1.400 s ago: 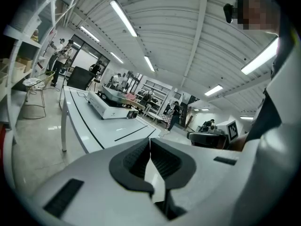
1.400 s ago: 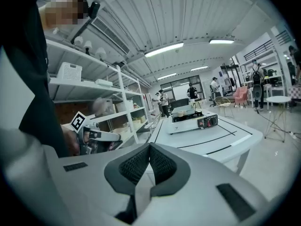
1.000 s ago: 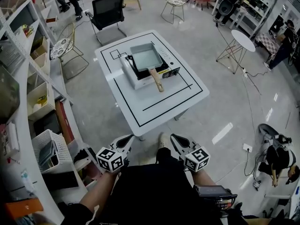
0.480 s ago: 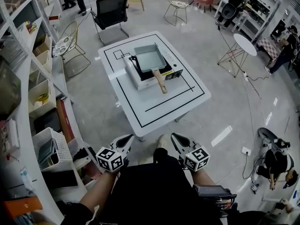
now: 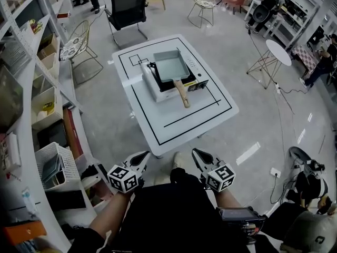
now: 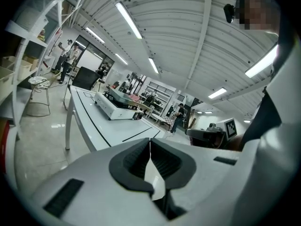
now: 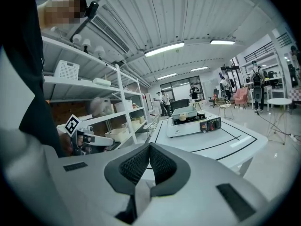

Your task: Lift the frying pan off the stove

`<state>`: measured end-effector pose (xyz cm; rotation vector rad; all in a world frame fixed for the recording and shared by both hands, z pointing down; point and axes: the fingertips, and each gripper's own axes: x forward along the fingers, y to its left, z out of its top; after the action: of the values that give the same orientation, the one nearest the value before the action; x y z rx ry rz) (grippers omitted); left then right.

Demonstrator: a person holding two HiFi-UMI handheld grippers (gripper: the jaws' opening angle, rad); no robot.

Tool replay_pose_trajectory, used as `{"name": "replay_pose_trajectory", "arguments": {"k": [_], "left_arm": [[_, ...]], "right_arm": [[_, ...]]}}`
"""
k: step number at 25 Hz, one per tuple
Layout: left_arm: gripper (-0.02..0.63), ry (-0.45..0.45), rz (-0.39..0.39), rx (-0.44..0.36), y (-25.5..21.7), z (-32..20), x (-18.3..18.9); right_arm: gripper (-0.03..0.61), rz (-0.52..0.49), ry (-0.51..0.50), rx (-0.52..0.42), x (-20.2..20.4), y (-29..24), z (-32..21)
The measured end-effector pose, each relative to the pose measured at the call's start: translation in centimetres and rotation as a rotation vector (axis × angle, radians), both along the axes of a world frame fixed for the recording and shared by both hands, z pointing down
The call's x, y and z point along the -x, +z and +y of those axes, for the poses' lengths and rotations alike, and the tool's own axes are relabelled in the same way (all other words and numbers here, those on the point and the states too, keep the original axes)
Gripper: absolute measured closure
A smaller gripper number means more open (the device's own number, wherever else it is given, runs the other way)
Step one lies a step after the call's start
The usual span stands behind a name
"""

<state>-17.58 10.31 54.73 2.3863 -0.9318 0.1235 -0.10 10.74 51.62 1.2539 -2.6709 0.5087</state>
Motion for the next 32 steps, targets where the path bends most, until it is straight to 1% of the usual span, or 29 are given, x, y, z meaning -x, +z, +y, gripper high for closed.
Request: {"name": "replay_pose_trajectory", "arguments": {"k": [8,11,17,24,30,32], "left_arm": [[0.601,0.01,-0.012,0.031,0.5,-1.9,-1.4],[0.601,0.015,-0.016,0.039,0.6,-3.2,-2.2],[0.601,0.038,-0.003,0.04,0.0,-6.3,-4.3],[0.601,0.045,-0.016,0.041,-0.7,-9.8,-5.7],[0.601,0.04,-0.029,0.071,-0.3,-12.8,-6.9],[0.601,0.039,-0.036,0.074,-0.3,-13.8,-7.4]], "right_arm": [[0.554,-0.014,0.02,0.023,-0.7,-0.4,-2.9],[0.554,-0.023,0.026,0.027,-1.6,-0.3,-4.2],[0.554,-0.041,0.05,0.043,-3.6,0.2,-7.0],[0.553,-0.066,0.046,0.041,-4.9,0.1,-10.9],[0.554,-0.096,0.029,0.031,-6.3,0.8,-14.4],[0.553,-0.088,0.018,0.025,-6.6,0.9,-15.5]]}}
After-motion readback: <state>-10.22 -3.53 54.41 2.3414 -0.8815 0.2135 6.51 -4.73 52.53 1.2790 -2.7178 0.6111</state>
